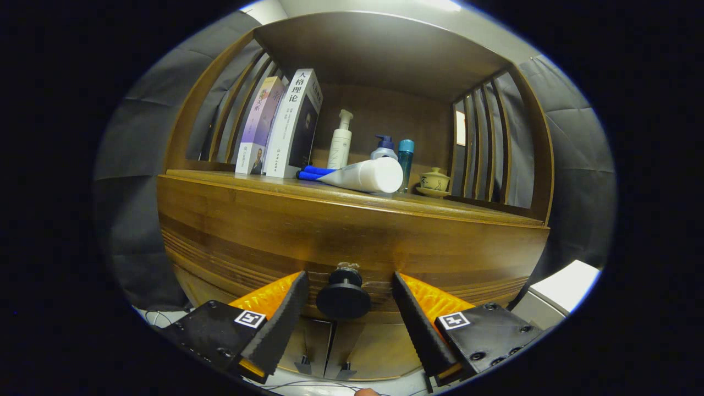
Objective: Pull open the drawer, take out the items inside it, and place them on the countertop above the cabinet.
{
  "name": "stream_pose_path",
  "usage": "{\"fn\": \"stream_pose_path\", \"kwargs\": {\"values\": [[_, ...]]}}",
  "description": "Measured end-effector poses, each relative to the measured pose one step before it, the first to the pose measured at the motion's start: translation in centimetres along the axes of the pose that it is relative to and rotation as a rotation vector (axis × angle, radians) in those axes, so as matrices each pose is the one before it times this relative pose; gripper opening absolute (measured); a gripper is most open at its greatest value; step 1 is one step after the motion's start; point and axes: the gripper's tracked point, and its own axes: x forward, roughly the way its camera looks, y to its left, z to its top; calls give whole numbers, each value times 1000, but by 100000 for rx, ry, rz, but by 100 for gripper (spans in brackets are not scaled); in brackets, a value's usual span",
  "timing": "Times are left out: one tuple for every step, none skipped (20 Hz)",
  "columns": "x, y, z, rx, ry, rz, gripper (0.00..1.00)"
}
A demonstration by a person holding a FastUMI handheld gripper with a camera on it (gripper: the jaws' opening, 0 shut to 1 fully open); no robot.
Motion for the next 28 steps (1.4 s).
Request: {"fn": "stream_pose_path", "kwargs": {"values": [[-105, 56, -112, 59, 206, -66, 98], [-38, 26, 37, -3, -117, 114, 98], [-38, -6, 120, -859, -11, 544, 98], [-194, -156, 317, -1003, -698, 833, 98], [-467, -257, 774, -71, -1359, 177, 98], [-710, -106, 898, 972, -2008, 781, 98], [-880, -123, 1060, 781, -1942, 1188, 98], [-892, -182, 953, 138, -1164, 885, 98], [-985, -135, 814, -309, -941, 1242, 98], [-865, -71, 975, -15, -1062, 849, 98], [-1033, -45, 1147, 197, -1571, 960, 98], [-947, -151, 1091, 166, -1893, 990, 98], [-989, -146, 1249, 317, -1779, 446, 98], [-961, -123, 1129, 599, -1642, 836, 98], [-944, -84, 1219, 995, -1942, 481, 98], [-986, -109, 1105, 1312, -1550, 614, 98], [-905, -190, 971, 1339, -1111, 24, 98], [-920, -314, 727, 1495, -635, -585, 98], [-851, -264, 617, 1392, -530, -650, 98], [-831, -218, 302, 1187, -9, -439, 97], [-804, -13, 266, 1136, 85, 521, 97], [-663, -4, 250, 519, -307, 357, 97], [-723, -182, 154, 75, -80, -195, 97], [-686, -221, 104, 250, -186, -51, 97], [-720, -30, -67, 989, 169, 339, 97], [-579, 109, -175, 1098, 485, 520, 97], [-623, -69, -243, 731, 405, 205, 97], [-424, -133, -189, 208, 311, 188, 97]]}}
